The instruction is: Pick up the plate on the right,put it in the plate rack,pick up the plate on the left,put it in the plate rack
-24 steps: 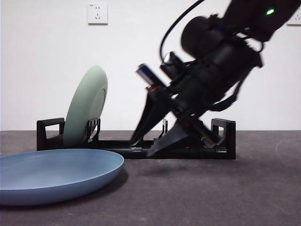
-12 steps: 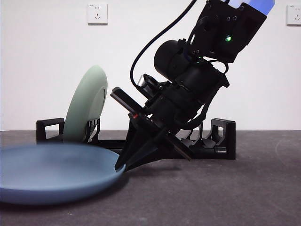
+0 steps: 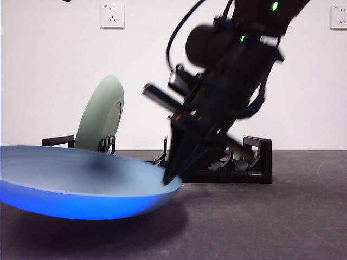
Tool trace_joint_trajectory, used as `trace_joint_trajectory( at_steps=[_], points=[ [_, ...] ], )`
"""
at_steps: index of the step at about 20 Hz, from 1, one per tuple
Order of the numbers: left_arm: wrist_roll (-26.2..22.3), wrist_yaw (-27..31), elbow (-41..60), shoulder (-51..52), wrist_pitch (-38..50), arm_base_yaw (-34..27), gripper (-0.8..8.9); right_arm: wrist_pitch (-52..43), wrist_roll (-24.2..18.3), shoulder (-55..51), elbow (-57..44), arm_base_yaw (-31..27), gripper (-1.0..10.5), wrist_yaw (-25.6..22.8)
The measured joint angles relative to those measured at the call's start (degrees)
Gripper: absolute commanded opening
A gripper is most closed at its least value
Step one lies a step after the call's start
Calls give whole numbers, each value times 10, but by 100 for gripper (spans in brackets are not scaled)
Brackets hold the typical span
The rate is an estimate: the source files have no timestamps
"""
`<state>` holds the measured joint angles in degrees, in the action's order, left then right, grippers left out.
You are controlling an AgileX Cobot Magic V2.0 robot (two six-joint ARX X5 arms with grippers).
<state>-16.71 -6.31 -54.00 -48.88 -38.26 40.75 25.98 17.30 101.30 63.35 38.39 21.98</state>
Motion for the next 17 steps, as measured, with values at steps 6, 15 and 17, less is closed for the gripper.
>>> trace_joint_trajectory(
  at_steps=[6,15,17],
  points=[
    [-46,25,0,-40,-58,141,218,69,-30,-81,0,-31,-12,-28],
    [-47,179,0,-207,-9,284,216,125,-50,-135,0,-55,-12,-29],
    [-47,182,0,-238,2,284,216,134,-56,-145,0,-57,-12,-27]
  ],
)
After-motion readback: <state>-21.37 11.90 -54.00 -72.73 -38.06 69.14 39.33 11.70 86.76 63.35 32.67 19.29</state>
